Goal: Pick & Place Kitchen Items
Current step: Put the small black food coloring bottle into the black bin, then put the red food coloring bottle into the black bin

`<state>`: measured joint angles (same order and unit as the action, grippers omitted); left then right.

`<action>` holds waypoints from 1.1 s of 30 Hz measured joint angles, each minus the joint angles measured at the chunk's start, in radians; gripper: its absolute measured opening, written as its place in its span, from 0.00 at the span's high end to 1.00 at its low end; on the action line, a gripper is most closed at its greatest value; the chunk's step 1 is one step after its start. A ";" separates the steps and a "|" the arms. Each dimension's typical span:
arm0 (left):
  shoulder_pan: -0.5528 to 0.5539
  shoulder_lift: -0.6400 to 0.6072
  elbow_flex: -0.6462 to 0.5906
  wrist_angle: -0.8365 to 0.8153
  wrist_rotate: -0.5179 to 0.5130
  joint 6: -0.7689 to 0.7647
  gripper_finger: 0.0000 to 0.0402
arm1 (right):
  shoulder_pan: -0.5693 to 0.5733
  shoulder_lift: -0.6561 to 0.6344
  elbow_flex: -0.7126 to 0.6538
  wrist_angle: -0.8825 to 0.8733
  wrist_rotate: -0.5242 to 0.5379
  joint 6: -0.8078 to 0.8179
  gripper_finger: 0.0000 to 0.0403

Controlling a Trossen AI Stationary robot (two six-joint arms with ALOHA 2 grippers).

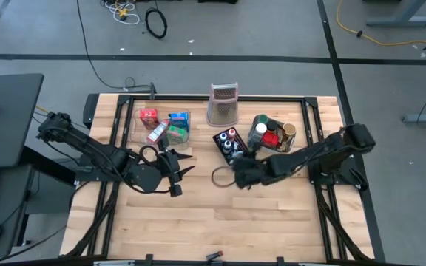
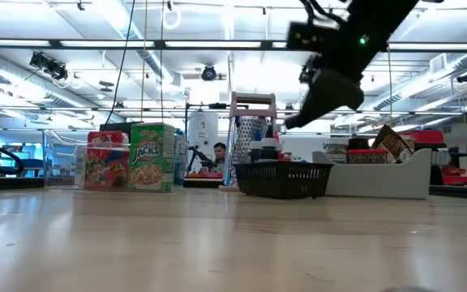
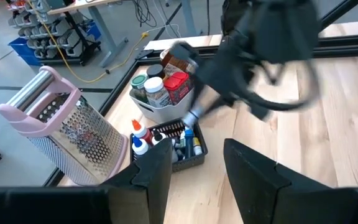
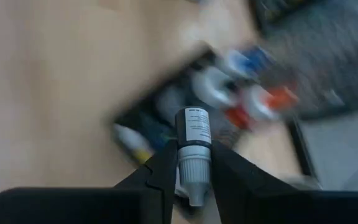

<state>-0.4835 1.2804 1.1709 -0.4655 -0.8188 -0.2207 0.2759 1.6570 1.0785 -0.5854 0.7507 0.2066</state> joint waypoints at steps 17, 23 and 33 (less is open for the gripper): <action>0.000 0.000 0.000 0.005 0.000 0.005 0.61 | -0.282 -0.059 -0.308 0.525 -0.274 -0.126 0.72; 0.001 0.000 0.000 0.008 0.000 0.045 0.61 | -0.286 -0.063 -0.308 0.535 -0.179 -0.114 0.61; 0.002 0.000 0.000 0.008 0.000 0.043 0.61 | -0.206 -0.077 -0.307 0.546 -0.315 -0.112 0.56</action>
<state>-0.4819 1.2808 1.1709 -0.4580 -0.8188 -0.1781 0.0703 1.5802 0.7712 -0.0396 0.4358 0.0944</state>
